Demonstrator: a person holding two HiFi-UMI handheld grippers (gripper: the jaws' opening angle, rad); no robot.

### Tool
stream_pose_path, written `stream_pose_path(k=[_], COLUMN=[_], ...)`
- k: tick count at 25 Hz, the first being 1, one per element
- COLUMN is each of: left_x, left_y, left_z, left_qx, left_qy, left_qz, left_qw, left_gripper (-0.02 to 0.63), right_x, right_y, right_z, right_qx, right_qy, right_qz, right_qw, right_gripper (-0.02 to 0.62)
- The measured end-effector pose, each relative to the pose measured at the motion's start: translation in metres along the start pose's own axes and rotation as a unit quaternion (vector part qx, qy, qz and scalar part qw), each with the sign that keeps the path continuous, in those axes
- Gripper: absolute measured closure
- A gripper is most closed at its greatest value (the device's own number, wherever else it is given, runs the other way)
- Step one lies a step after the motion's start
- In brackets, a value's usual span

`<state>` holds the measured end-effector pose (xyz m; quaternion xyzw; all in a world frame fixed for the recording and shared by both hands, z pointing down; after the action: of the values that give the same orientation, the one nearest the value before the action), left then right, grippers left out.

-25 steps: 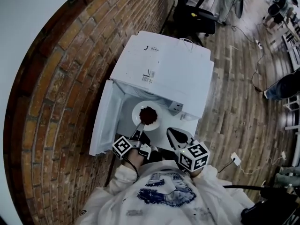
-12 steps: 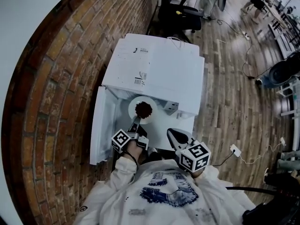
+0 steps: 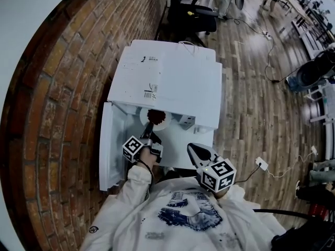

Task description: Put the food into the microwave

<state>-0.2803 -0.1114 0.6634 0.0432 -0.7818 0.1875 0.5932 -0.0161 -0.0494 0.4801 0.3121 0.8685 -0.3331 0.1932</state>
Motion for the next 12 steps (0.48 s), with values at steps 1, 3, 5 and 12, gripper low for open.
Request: stream_pose_path(k=[1,3,5,12], left_x=[0.001,0.004,0.005,0.007], left_y=[-0.003,-0.007,-0.011,-0.024], left_z=[0.001,0.003,0.003,0.003], left_qx=[0.001,0.001,0.001,0.008], left_qy=[0.000,0.001,0.002,0.004], left_qz=[0.003,0.006,0.007,0.010], left_qw=[1.0000,1.0000,1.0000,0.9999], left_gripper=[0.569,0.569,0.569,0.569], right_x=[0.000,-0.001,-0.001,-0.005], right_y=[0.000,-0.002,-0.002,-0.001], right_z=[0.000,0.002,0.003,0.008], right_qx=[0.000,-0.001,-0.003,-0.010], right_qy=[0.000,0.000,0.000,-0.003], right_qz=[-0.001,-0.002,-0.003,-0.013], right_qw=[1.000,1.000,1.000,1.000], right_gripper=[0.581,0.581,0.581,0.581])
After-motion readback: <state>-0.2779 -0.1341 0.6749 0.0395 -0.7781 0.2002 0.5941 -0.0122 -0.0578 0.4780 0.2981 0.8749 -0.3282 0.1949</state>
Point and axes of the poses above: the fingertips, and each gripper's own axes: y backward along the fingers, x to its left, z out of its top, the point moved 10 cm from there along y, backward along the fingers, and after that the axes turned 13 degrees about -y, right-handed, at the moved point
